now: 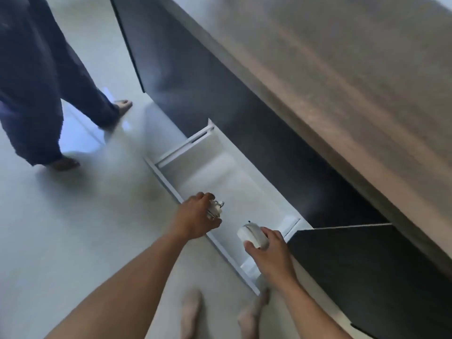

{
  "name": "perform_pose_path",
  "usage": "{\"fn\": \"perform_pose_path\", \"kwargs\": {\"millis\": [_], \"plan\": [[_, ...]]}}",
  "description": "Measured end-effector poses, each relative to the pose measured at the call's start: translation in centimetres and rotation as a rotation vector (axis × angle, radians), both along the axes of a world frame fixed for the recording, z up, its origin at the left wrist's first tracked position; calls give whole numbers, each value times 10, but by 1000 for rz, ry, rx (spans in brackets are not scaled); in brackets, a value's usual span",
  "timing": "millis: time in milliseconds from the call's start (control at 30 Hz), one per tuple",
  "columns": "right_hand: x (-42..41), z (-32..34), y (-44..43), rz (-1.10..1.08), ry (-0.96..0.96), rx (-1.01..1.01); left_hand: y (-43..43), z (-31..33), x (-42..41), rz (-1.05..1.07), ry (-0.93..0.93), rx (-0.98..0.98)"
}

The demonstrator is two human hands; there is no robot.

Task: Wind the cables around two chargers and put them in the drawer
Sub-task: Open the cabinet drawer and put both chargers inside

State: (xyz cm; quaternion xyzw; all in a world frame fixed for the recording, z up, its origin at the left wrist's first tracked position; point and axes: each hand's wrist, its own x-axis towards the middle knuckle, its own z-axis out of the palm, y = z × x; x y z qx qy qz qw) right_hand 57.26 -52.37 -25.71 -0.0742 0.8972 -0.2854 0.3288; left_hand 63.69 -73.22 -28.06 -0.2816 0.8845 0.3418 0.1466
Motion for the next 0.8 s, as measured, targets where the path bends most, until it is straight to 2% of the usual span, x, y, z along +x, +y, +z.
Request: {"fn": "perform_pose_path", "kwargs": {"millis": [133,267,433,600,800], "plan": [[-22,-79,-3,16,3,38,5,-83,-34,-104,-45,-62],[-48,-156,-7,-24,-73,81,7,-155,-70,-148,-83,-148],[-70,-231,-8,23,18,149,12,-230,-89,-242,-155,-231],[-74,-284,-10,58,163,159,22,-267,-98,-309,-185,-284],[-62,-312,-7,8,183,115,29,-283,-105,-376,-156,-350]]}}
